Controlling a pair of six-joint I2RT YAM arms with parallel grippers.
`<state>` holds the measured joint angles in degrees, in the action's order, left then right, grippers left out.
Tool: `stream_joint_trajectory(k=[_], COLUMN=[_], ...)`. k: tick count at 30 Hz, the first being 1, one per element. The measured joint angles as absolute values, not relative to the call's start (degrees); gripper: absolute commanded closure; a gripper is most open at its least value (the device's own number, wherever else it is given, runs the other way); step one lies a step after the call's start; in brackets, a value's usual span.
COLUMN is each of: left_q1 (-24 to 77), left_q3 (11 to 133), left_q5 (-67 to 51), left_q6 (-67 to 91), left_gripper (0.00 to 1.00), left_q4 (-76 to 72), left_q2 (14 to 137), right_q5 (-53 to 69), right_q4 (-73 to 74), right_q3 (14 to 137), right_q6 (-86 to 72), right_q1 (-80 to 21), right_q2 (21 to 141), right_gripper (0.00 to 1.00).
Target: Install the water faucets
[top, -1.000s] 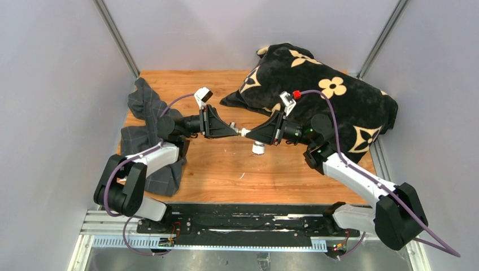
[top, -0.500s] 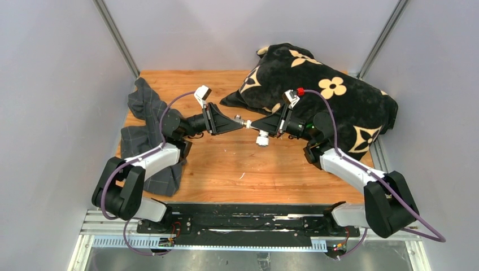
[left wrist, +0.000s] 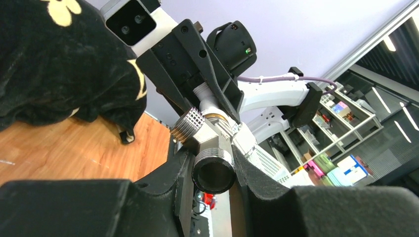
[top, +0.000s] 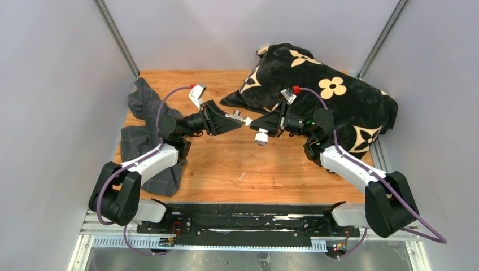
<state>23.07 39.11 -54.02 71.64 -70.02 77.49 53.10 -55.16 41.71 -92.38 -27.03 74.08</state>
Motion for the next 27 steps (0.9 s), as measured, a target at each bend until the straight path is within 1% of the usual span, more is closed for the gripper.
stream_joint_trajectory(k=[2,3,5,8,9,11,15,18,19,22,23,25,26,27], left_q1=[23.1,23.1,23.1,23.3,23.4,23.5,24.6,24.9,24.9,24.9,24.9,24.9,24.9,24.9], left_q3=[39.1,39.1,39.1,39.1,39.1,39.1,39.1,39.1,39.1,39.2,39.2,39.4,39.6,39.7], left_q5=[-54.1,-54.2,-54.3,-54.6,-54.6,-54.7,-53.7,-53.2,-53.1,-53.0,-53.0,-53.1,-53.1,-53.2], left_q6=[72.0,72.2,72.3,72.3,72.3,72.2,72.0,71.9,71.8,71.7,71.7,71.6,71.4,71.3], left_gripper=[1.0,0.97,0.84,0.7,0.63,0.56,0.46,0.44,0.42,0.4,0.38,0.31,0.23,0.19], left_q4=[-71.5,-71.9,-71.9,-71.5,-71.4,-71.2,-69.4,-68.3,-67.9,-66.9,-66.5,-65.5,-64.9,-64.1], left_q2=[78.0,78.1,78.3,78.3,78.3,78.3,78.3,78.3,78.3,78.3,78.3,78.3,78.3,78.3], right_q5=[53.1,53.1,52.9,52.3,52.2,52.2,53.6,55.0,55.3,55.5,55.6,55.7,55.7,55.7], right_q4=[-55.5,-55.3,-53.5,-49.6,-48.6,-48.1,-47.7,-47.3,-47.2,-46.8,-46.5,-45.9,-45.7,-45.3], right_q3=[41.7,41.7,41.7,41.7,41.7,41.7,41.6,41.3,41.3,41.1,41.1,40.9,40.8,40.6], right_q6=[-92.6,-92.3,-90.7,-87.3,-86.4,-85.6,-85.3,-85.2,-85.3,-85.2,-84.9,-84.4,-84.2,-83.9], right_q1=[-27.0,-27.0,-27.0,-27.0,-27.0,-27.0,-27.8,-28.4,-28.6,-28.7,-28.7,-28.7,-28.7,-28.7], right_q2=[74.0,73.9,73.1,71.2,70.7,70.4,71.2,71.6,71.7,71.7,71.7,71.4,71.3,71.0], right_gripper=[0.99,0.99,0.99,1.0,0.99,0.99,0.99,0.99,0.99,0.99,0.99,0.99,0.99,0.99])
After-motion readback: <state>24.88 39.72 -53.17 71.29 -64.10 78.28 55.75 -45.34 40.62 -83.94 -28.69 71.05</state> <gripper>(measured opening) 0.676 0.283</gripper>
